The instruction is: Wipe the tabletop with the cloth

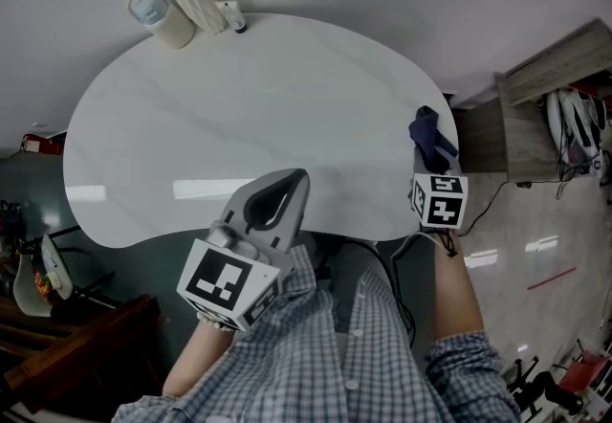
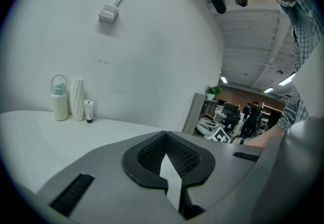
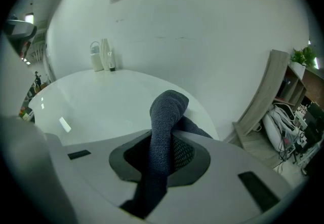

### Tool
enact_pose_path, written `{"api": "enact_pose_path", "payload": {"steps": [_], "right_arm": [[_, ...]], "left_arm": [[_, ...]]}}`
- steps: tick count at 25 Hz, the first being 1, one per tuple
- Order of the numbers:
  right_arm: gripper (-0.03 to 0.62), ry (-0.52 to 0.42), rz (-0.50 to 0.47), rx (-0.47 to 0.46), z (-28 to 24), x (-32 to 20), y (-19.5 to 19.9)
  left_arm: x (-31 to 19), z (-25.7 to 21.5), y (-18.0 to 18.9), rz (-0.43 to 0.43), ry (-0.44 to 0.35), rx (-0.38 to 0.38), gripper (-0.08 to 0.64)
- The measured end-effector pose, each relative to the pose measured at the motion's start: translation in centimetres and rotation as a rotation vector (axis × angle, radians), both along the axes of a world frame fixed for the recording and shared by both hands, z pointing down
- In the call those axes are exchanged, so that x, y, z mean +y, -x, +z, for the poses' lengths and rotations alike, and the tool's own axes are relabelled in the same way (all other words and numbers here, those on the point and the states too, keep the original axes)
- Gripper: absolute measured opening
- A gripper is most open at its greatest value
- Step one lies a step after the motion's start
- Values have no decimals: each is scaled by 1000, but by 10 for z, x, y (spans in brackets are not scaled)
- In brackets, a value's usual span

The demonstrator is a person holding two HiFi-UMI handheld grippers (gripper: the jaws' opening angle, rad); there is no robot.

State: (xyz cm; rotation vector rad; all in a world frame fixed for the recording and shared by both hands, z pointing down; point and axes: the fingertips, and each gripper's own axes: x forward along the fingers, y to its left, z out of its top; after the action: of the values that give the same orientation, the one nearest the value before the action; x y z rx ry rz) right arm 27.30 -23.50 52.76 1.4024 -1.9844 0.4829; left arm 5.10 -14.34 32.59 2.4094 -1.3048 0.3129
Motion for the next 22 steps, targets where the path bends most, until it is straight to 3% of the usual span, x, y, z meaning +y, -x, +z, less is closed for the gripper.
{"api": "enact_pose_path", "payload": {"steps": [10,22], "right_arm": [[52,-8,76,42,0,-24,-51],[52,16,37,34,0,-47,-37]], "left_arm": [[-4,2,-8,-24,3,-6,5],[-6,5,1,-88,21,2,5]]}}
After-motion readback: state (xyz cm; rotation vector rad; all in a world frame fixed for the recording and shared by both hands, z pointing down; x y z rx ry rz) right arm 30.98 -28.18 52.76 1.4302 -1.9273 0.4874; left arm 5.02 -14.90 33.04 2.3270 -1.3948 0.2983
